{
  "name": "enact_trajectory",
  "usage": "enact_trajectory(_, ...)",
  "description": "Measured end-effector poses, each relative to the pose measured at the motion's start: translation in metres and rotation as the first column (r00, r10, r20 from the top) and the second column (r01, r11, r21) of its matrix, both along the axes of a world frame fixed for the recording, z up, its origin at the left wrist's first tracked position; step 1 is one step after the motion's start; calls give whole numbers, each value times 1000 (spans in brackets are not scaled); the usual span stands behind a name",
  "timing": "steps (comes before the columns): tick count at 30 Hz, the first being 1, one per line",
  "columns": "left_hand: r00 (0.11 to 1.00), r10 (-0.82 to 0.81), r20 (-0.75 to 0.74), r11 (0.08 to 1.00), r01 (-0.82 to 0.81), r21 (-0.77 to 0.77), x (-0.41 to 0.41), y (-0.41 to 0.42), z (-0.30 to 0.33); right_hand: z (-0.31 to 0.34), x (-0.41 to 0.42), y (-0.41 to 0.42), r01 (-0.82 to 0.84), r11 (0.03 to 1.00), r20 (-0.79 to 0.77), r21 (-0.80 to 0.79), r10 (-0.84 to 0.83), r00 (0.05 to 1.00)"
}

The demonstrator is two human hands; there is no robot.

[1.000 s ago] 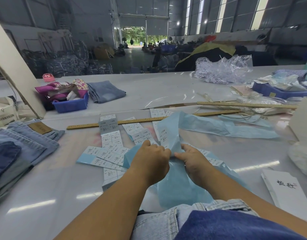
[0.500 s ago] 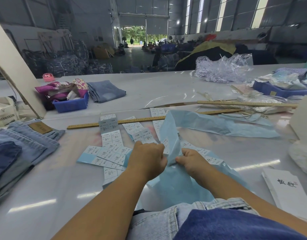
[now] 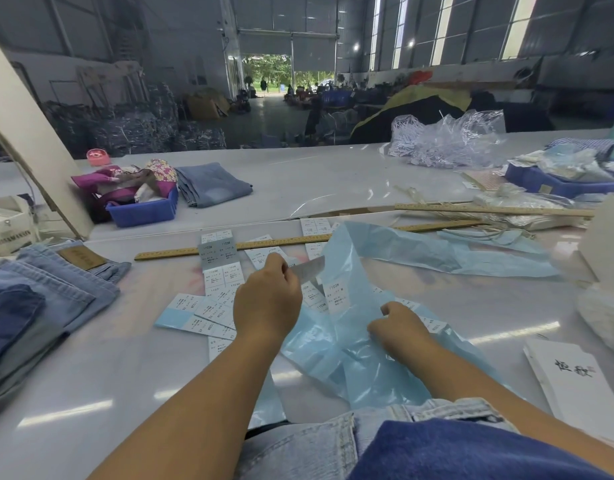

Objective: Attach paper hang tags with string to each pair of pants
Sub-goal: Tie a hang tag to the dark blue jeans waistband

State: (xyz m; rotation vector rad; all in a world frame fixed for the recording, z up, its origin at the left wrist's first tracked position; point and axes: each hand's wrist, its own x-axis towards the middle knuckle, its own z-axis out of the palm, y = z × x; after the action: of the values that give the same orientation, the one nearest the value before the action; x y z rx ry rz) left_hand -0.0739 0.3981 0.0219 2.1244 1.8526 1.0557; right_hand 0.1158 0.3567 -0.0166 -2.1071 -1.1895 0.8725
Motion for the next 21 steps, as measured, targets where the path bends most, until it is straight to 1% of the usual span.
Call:
enact_trajectory(1, 1000, -22, -1, 999, 22, 32, 4, -4, 1, 3, 0, -1, 11, 999, 21, 31, -12, 1000)
enact_trajectory(3, 996, -84, -18, 991, 85, 101, 13, -14, 6, 14, 0, -3, 41, 989, 54, 142, -49, 997)
enact_trajectory(5, 983, -148, -105, 975, 163, 152, 23, -27, 15, 32, 0, -7, 53, 963, 56, 264, -71, 996)
enact_trajectory(7, 936, -223, -272, 919, 295, 261, 34, -40, 29, 56, 2, -13, 23, 941, 21, 338, -32, 999)
enact_trajectory(9, 838, -248, -486, 821, 448, 355, 45, -51, 48, 80, 7, -28, -47, 928, -54, 369, 71, 996)
enact_trajectory(11, 759, -249, -602, 737, 551, 391, 57, -62, 75, 98, 17, -50, -103, 913, -128, 396, 166, 978)
enact_trajectory(13, 677, -314, -665, 645, 667, 374, 74, -75, 100, 112, 31, -75, -113, 895, -205, 432, 219, 954)
enact_trajectory(15, 607, -370, -703, 557, 751, 355, 96, -91, 119, 124, 47, -100, -76, 874, -341, 480, 266, 902)
enact_trajectory(18, 528, -425, -735, 474, 822, 317, 132, -116, 138, 131, 75, -132, 7, 850, -506, 527, 306, 806)
enact_trajectory(19, 494, -427, -757, 456, 841, 292, 143, -124, 143, 131, 85, -141, 44, 842, -553, 538, 313, 772)
enact_trajectory(20, 459, -433, -776, 459, 853, 248, 154, -130, 146, 129, 95, -149, 80, 832, -599, 549, 324, 732)
enact_trajectory(21, 431, -454, -780, 485, 854, 190, 164, -136, 149, 126, 105, -156, 118, 824, -645, 554, 336, 686)
